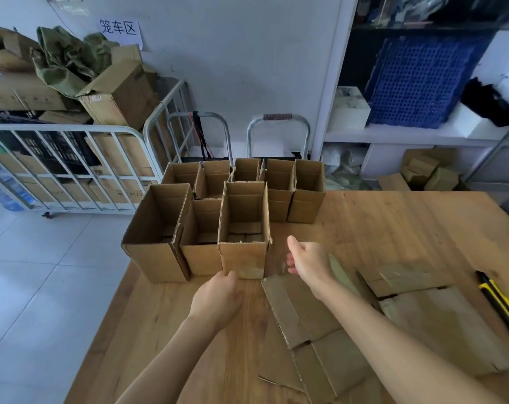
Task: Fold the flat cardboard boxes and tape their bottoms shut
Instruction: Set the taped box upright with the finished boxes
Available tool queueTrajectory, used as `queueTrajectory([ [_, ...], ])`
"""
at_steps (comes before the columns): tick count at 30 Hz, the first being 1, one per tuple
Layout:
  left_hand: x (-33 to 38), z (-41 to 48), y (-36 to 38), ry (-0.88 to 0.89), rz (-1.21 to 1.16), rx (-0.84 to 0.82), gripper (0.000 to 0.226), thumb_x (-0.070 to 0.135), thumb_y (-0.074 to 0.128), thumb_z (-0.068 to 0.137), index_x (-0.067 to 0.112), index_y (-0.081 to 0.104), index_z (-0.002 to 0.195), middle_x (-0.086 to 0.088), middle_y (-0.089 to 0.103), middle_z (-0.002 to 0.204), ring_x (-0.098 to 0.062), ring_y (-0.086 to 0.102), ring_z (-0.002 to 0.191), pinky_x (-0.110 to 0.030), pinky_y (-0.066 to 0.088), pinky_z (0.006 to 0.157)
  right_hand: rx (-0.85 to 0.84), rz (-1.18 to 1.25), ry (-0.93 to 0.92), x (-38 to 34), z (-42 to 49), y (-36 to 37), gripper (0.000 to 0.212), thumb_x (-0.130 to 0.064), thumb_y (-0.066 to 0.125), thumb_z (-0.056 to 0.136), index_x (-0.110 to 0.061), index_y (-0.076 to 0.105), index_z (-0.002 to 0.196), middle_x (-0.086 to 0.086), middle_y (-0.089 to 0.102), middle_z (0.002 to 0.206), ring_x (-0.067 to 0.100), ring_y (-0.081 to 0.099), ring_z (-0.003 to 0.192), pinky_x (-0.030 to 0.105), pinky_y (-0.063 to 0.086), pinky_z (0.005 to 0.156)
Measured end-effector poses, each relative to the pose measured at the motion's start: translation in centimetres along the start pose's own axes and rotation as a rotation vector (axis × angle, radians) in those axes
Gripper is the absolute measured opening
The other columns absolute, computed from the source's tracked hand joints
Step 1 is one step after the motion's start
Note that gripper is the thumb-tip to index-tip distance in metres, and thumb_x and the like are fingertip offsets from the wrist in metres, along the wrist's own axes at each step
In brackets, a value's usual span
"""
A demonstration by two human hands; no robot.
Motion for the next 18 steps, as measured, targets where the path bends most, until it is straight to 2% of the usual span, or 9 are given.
queueTrajectory([
  [2, 1.3, -0.3, 1.2, -0.002, -0.054, -0.061, 0.029, 0.029, 0.046, 0.095, 0.013, 0.056, 0.117, -0.003, 0.060, 0.107, -0.023, 0.060, 0.095, -0.034, 0.052, 0.079, -0.030, -0.134, 0.001, 2.5, -0.6, -1.5, 0.040, -0.029, 0.049, 0.099, -0.002, 0.062, 0.074, 0.016, 0.061, 0.071, 0.029, 0.061, 0.069, 0.048, 0.054, 0.075],
  [3, 1.9, -0.4, 1.9, -0.008, -0.092, -0.087, 0.031, 0.031, 0.046, 0.095, 0.013, 0.056, 0.119, -0.004, 0.061, 0.109, -0.025, 0.060, 0.098, -0.035, 0.052, 0.080, -0.043, -0.221, 0.007, 3.8, -1.0, -2.4, 0.031, -0.026, 0.049, 0.099, -0.009, 0.064, 0.078, 0.010, 0.062, 0.074, 0.026, 0.060, 0.071, 0.044, 0.052, 0.073],
  [4, 2.5, -0.6, 2.7, -0.015, -0.131, -0.111, 0.032, 0.032, 0.045, 0.095, 0.013, 0.055, 0.119, -0.005, 0.062, 0.110, -0.026, 0.061, 0.098, -0.035, 0.052, 0.080, -0.043, -0.307, 0.006, 5.2, -1.3, -3.5, 0.023, -0.023, 0.050, 0.099, -0.012, 0.068, 0.093, 0.007, 0.066, 0.087, 0.024, 0.062, 0.081, 0.037, 0.050, 0.072],
  [5, 3.1, -0.7, 3.4, -0.025, -0.162, -0.134, 0.032, 0.034, 0.045, 0.095, 0.013, 0.054, 0.117, -0.006, 0.063, 0.108, -0.028, 0.061, 0.096, -0.035, 0.053, 0.078, -0.024, -0.397, 0.016, 6.6, -1.6, -4.9, 0.024, -0.022, 0.050, 0.099, -0.010, 0.067, 0.111, 0.008, 0.068, 0.103, 0.024, 0.063, 0.093, 0.032, 0.049, 0.075],
  [6, 3.7, -0.7, 4.1, -0.035, -0.169, -0.159, 0.031, 0.033, 0.044, 0.096, 0.012, 0.053, 0.115, -0.007, 0.064, 0.105, -0.029, 0.062, 0.093, -0.036, 0.053, 0.077, 0.002, -0.478, 0.019, 7.9, -1.8, -6.2, 0.029, -0.021, 0.051, 0.099, -0.007, 0.063, 0.121, 0.009, 0.065, 0.114, 0.025, 0.063, 0.100, 0.032, 0.050, 0.080],
  [9, 5.4, -0.8, 6.0, -0.028, -0.044, -0.225, 0.024, 0.023, 0.040, 0.094, 0.008, 0.043, 0.113, -0.009, 0.062, 0.097, -0.032, 0.058, 0.081, -0.036, 0.048, 0.066, 0.030, -0.705, 0.061, 10.9, -2.3, -8.8, 0.034, -0.025, 0.052, 0.098, -0.004, 0.060, 0.123, 0.014, 0.059, 0.121, 0.028, 0.058, 0.107, 0.035, 0.050, 0.086],
  [11, 6.5, -1.0, 7.0, -0.018, 0.010, -0.249, 0.017, 0.019, 0.040, 0.092, 0.009, 0.040, 0.106, -0.007, 0.057, 0.090, -0.031, 0.054, 0.076, -0.035, 0.041, 0.060, 0.003, -0.802, 0.087, 12.2, -2.7, -9.3, 0.031, -0.029, 0.054, 0.097, -0.007, 0.061, 0.117, 0.013, 0.058, 0.116, 0.030, 0.055, 0.110, 0.035, 0.048, 0.085],
  [14, 7.7, -1.5, 7.7, -0.025, 0.000, -0.255, 0.010, 0.018, 0.041, 0.092, 0.012, 0.036, 0.099, -0.007, 0.054, 0.089, -0.030, 0.049, 0.072, -0.037, 0.041, 0.059, -0.036, -0.804, 0.122, 13.4, -3.2, -9.1, 0.023, -0.031, 0.057, 0.094, -0.009, 0.060, 0.103, 0.010, 0.061, 0.105, 0.029, 0.058, 0.103, 0.035, 0.052, 0.077],
  [18, 8.2, -2.0, 8.0, -0.042, -0.064, -0.226, 0.012, 0.019, 0.041, 0.093, 0.010, 0.038, 0.101, -0.013, 0.056, 0.097, -0.034, 0.057, 0.080, -0.038, 0.044, 0.062, 0.026, -0.635, 0.135, 13.2, -4.1, -9.8, 0.035, -0.024, 0.060, 0.094, -0.008, 0.058, 0.125, 0.008, 0.063, 0.108, 0.023, 0.062, 0.088, 0.030, 0.050, 0.067],
])
Point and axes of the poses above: each hand's wrist, its own z-axis towards the middle knuckle, its own y-axis out of the palm, x = y × z, the point moved 10 cm from there along z, towards the middle knuckle
